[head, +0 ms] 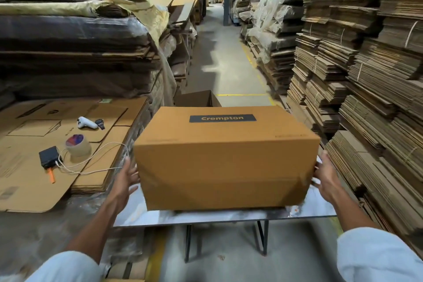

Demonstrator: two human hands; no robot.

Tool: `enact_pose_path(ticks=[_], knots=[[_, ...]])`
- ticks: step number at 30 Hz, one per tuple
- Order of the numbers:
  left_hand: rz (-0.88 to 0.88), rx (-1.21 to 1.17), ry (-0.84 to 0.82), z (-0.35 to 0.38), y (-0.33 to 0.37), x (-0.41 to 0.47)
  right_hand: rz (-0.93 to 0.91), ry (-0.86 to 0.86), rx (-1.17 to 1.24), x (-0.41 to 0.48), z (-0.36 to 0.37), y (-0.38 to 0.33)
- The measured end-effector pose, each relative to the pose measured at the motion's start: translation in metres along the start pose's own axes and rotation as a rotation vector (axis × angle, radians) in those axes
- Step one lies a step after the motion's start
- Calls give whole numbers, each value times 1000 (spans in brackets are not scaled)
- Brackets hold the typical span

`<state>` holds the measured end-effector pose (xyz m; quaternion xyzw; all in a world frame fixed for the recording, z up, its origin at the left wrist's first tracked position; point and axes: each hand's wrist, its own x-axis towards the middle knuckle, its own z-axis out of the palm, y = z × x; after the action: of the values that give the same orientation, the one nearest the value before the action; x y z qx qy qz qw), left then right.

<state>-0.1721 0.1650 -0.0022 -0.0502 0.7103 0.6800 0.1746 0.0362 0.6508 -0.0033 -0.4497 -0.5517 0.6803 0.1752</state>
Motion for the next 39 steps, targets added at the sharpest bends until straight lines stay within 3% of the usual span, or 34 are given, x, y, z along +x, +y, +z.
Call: enact_pose_path(ticks=[7, 13, 17, 20, 22, 28, 30, 39], knots=[[146, -160, 57, 8, 87, 9, -298, -55, -33, 6, 16, -82], [184, 102, -27, 26, 102, 3, -418, -44, -634, 5, 29, -110], [207, 154, -14, 26, 89, 20, -504, 42, -862, 8, 37, -112], [206, 337, -17, 33, 84, 25, -664, 143, -1178, 11, 53, -107], [221, 480, 12, 38, 83, 27, -775, 117, -1295, 5, 79, -100], [568, 952, 255, 69, 94, 28, -991, -312, -1345, -45, 180, -73], [658, 1073, 311, 74, 98, 28, -992, -336, -1337, -54, 200, -63], [781, 1156, 399, 80, 94, 36, -958, -338, -1310, -53, 203, -60]])
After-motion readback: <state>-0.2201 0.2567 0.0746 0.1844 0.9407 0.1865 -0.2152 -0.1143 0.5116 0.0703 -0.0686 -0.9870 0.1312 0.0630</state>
